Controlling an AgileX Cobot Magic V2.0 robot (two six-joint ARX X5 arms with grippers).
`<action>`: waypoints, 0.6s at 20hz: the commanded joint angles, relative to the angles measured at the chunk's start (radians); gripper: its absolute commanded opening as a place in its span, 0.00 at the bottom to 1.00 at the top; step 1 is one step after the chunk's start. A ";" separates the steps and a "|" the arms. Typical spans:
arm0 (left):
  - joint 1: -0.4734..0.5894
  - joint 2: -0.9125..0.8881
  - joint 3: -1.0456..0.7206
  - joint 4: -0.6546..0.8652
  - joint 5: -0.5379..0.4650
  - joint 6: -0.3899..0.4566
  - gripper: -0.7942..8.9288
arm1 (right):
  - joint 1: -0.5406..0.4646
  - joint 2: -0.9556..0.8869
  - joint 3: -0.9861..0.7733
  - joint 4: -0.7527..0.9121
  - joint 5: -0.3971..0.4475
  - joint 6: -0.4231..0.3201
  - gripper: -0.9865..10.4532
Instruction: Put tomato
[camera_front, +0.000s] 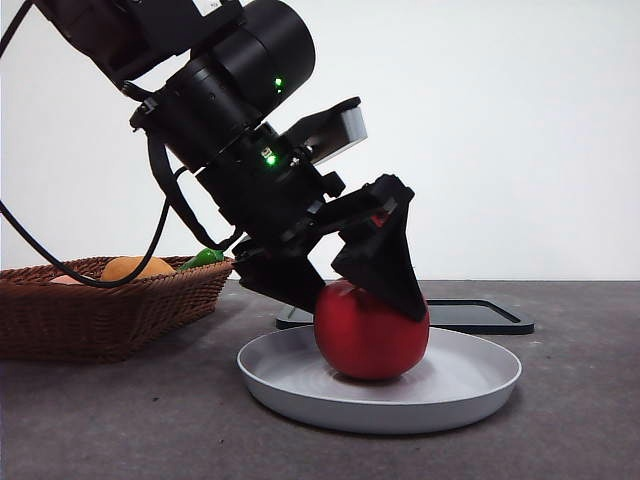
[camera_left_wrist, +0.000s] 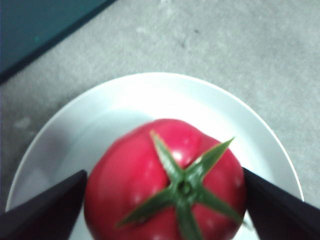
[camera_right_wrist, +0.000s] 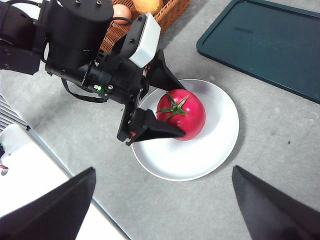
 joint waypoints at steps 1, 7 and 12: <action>-0.010 -0.014 0.013 0.002 0.003 -0.005 0.68 | 0.004 0.007 0.019 0.002 0.002 -0.004 0.46; -0.009 -0.081 0.013 -0.029 0.002 -0.005 0.68 | 0.004 0.007 0.019 0.002 0.002 -0.004 0.46; 0.023 -0.217 0.013 -0.082 0.002 -0.005 0.68 | 0.004 0.007 0.019 0.002 0.002 -0.004 0.46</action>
